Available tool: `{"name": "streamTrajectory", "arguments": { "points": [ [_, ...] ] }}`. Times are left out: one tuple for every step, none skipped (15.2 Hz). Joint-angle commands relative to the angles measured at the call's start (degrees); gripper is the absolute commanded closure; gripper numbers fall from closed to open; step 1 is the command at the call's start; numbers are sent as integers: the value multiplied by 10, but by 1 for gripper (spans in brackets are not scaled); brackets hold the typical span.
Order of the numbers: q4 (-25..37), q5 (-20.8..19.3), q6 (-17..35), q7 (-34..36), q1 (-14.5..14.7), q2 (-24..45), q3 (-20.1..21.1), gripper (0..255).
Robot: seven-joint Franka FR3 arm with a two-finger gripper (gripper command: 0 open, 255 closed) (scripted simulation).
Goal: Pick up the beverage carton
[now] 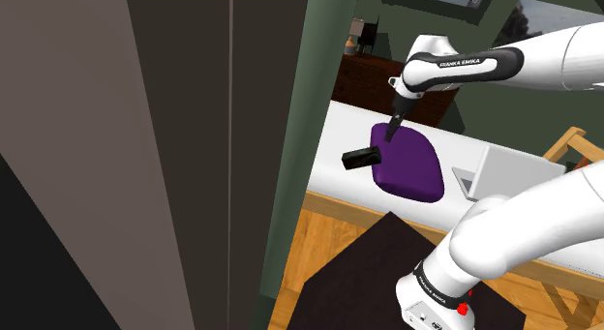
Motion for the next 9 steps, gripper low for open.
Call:
{"name": "streamTrajectory", "arguments": {
  "points": [
    [17,7,27,-38,3,43,-26,0],
    [25,12,40,-57,4,64,-37,0],
    [34,20,53,-76,6,86,-48,0],
    [43,29,65,-96,7,108,-59,0],
    [53,40,76,-117,8,132,-69,0],
    [64,53,87,-138,9,156,-79,0],
    [76,67,97,-161,9,181,-87,0],
    [89,83,107,-184,7,206,-94,0],
    [103,101,115,-207,4,233,-99,0]
  ]
}}
